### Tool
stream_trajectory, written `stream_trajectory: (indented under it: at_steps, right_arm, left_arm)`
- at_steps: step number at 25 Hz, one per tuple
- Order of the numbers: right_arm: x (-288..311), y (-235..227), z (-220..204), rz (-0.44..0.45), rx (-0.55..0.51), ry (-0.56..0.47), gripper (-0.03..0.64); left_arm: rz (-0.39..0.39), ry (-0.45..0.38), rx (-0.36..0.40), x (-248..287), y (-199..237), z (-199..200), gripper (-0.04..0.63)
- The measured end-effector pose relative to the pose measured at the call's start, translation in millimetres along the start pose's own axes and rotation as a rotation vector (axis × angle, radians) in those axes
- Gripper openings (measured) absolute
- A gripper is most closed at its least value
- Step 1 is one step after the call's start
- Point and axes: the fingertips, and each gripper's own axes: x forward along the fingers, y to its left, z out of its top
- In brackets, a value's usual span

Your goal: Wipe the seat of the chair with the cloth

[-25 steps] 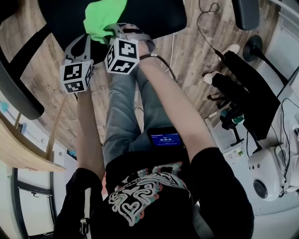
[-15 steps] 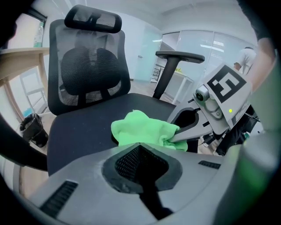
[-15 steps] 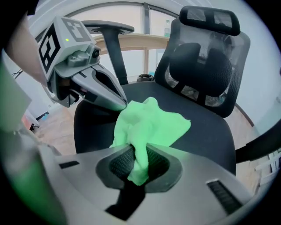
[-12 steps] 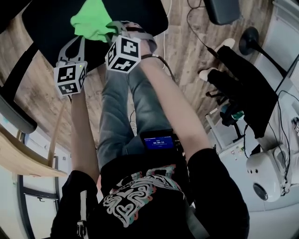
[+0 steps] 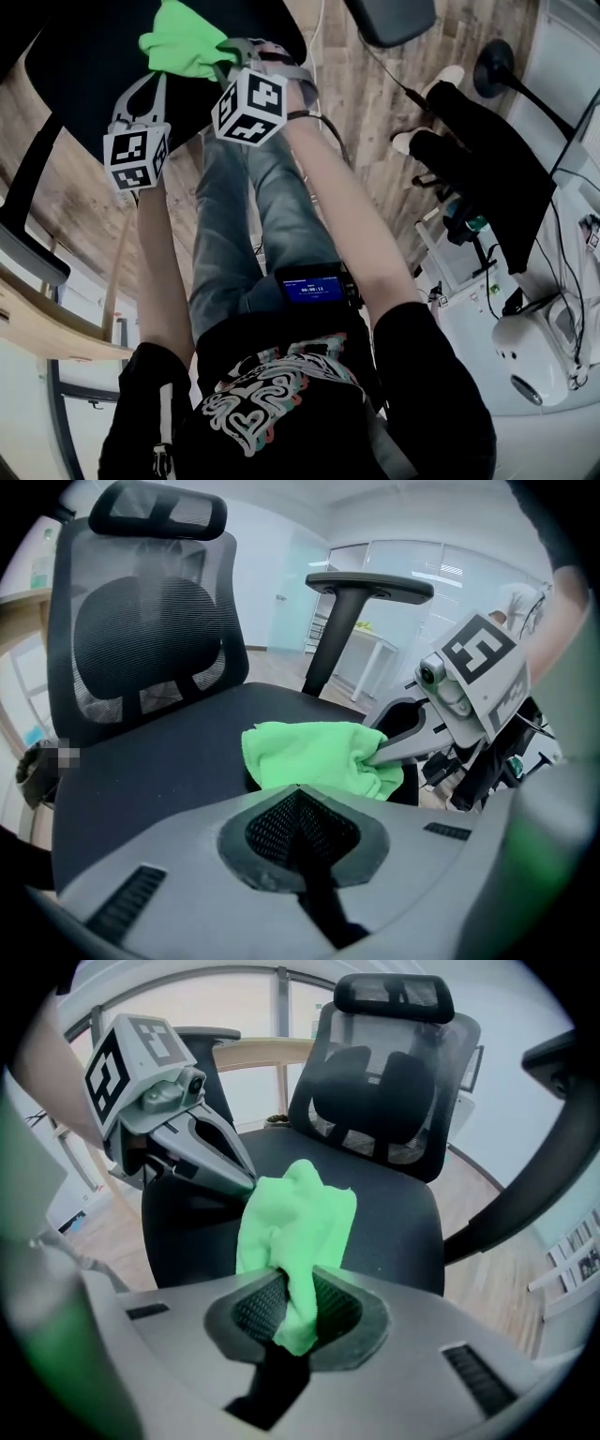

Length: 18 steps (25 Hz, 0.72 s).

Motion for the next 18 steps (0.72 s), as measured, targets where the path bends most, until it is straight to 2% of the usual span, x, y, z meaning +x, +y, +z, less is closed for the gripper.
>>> stream_trajectory:
  at_steps: [8,18]
  right_arm:
    - [-20.2,-24.5,-19.5,-0.058,0.063,-0.011,0.054]
    - [-39.5,-40.3,-42.0,-0.127,0.144,0.005,0.054]
  left_arm:
    - [-0.041,-0.004,0.027,12.1,-12.7,11.1,0.000]
    - [-0.047,-0.005,0.026,13.7,-12.5,14.2,0.000]
